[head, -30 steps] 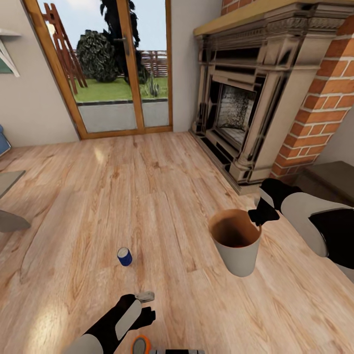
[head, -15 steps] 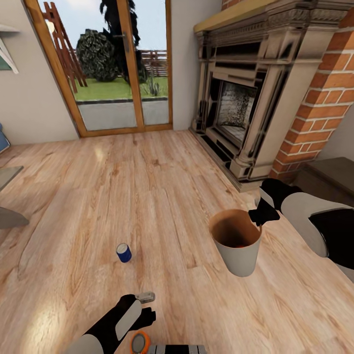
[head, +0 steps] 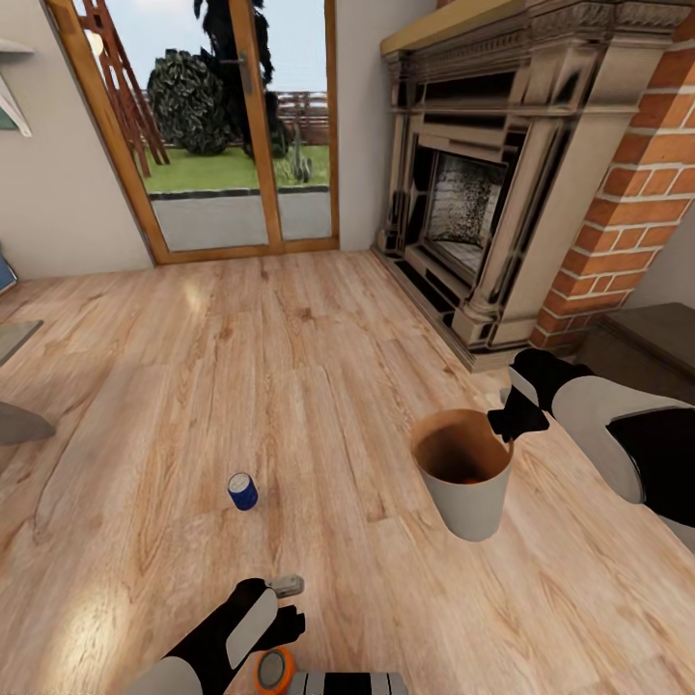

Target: Put the three can of soda from the living room inside the tash can in the kitchen.

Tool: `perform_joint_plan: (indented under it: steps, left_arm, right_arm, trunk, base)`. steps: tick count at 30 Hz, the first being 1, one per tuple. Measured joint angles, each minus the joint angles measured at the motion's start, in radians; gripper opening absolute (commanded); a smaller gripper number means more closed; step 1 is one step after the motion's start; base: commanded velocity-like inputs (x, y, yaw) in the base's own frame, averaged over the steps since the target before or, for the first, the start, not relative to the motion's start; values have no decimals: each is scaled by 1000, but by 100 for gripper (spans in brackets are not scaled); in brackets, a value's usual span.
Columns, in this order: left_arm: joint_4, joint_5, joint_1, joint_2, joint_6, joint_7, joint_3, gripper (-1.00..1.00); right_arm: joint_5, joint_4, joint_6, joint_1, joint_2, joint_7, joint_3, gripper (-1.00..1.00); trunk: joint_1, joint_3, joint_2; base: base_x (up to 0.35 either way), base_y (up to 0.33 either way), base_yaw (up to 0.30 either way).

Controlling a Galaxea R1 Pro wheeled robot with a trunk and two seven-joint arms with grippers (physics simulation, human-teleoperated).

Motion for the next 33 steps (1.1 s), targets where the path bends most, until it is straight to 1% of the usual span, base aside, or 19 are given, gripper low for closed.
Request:
perform_joint_plan:
  steps: [3,6,14,23,28,33]
  left_arm:
    - [0,0,0,0,0,1,0,100]
    - [0,1,0,0,0,2,0,100]
    - [0,1,0,-1,0,2,0,100]
    - [0,1,0,0,0,1,0,100]
    - [0,1,0,0,0,-2,0,100]
    - [1,1,0,0,1,-3,0,100]
  right_arm:
    - [0,0,0,-18,0,1,-2,-100]
    - [1,0,0,-51,0,1,1,-100]
    - [3,0,-1,-112,1,1,-2,-100]
    - [0,1,0,-128,2,1,-1,-100]
    - [3,0,0,-153,4,1,0,-100]
    - [-4,1,0,-165,16,2,-4,-100]
  trunk:
    - [0,0,0]
    - [0,0,0]
    - [0,0,0]
    - [0,0,0]
    - [0,0,0]
    - [0,0,0]
  base:
    - [0,0,0]
    - [0,0,0]
    - [0,0,0]
    - [0,0,0]
    - [0,0,0]
    - [0,0,0]
